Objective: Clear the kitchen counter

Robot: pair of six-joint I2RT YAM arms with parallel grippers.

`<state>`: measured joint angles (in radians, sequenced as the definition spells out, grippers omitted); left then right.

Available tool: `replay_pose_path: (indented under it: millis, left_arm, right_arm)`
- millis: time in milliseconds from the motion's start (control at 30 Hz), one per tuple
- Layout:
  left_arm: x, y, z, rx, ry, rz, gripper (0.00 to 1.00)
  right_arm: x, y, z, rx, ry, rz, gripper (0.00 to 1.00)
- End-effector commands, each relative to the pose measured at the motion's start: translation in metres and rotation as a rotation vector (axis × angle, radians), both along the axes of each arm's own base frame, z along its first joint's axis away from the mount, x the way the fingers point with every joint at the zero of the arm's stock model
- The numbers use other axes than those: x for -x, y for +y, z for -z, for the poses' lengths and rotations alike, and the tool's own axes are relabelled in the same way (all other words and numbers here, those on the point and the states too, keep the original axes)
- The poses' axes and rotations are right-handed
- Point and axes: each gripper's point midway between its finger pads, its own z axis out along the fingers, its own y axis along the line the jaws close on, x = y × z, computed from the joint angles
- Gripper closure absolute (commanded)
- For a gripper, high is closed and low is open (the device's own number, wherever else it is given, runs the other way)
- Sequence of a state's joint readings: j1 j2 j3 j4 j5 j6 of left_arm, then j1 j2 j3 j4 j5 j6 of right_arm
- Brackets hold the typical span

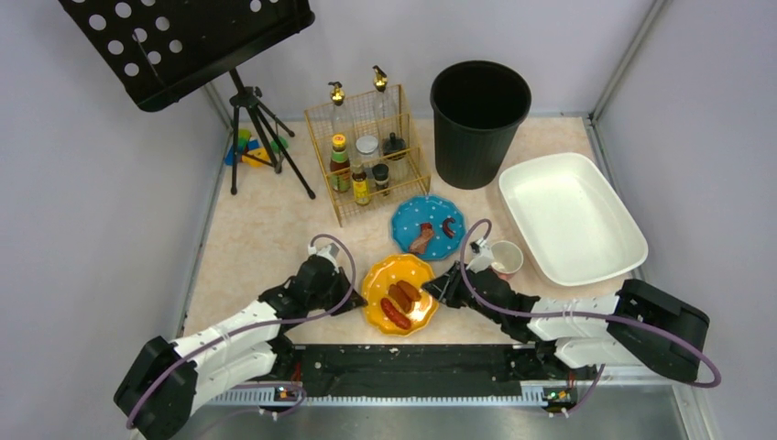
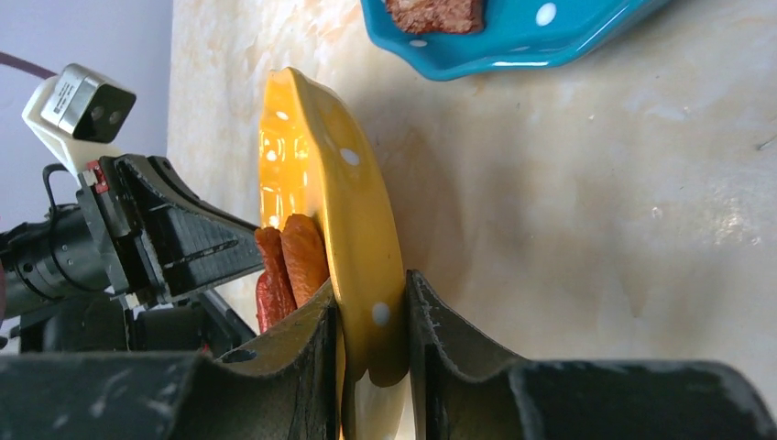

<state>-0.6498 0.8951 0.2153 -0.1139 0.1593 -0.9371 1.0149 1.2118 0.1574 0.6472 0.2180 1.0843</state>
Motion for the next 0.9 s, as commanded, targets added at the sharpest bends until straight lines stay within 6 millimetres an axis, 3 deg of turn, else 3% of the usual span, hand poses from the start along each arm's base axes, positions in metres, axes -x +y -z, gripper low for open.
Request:
replay_pose_path:
  millis: [0,300,633,733,867]
  left_arm:
    - [-0.001,-0.009,-0.021,0.010,-0.039,0.065,0.96]
    - [-0.001,-0.014,-0.057,0.055,-0.095,0.085,0.90]
    - [0.000,-0.007,-0.074,0.043,-0.122,0.077,0.70]
    - [-0.002,-0.006,-0.085,0.045,-0.151,0.072,0.56]
    - [-0.007,-0.004,-0.105,0.032,-0.190,0.071,0.52]
  right_arm:
    - [0.006,0.046,-0.114,-0.361,-0.125,-0.108,1.00]
    - [0.007,0.051,-0.126,-0.446,-0.100,-0.115,1.00]
    - [0.004,0.061,-0.144,-0.518,-0.059,-0.111,1.00]
    - [0.002,0.065,-0.150,-0.539,-0.049,-0.113,1.00]
    - [0.001,0.069,-0.155,-0.563,-0.037,-0.122,1.00]
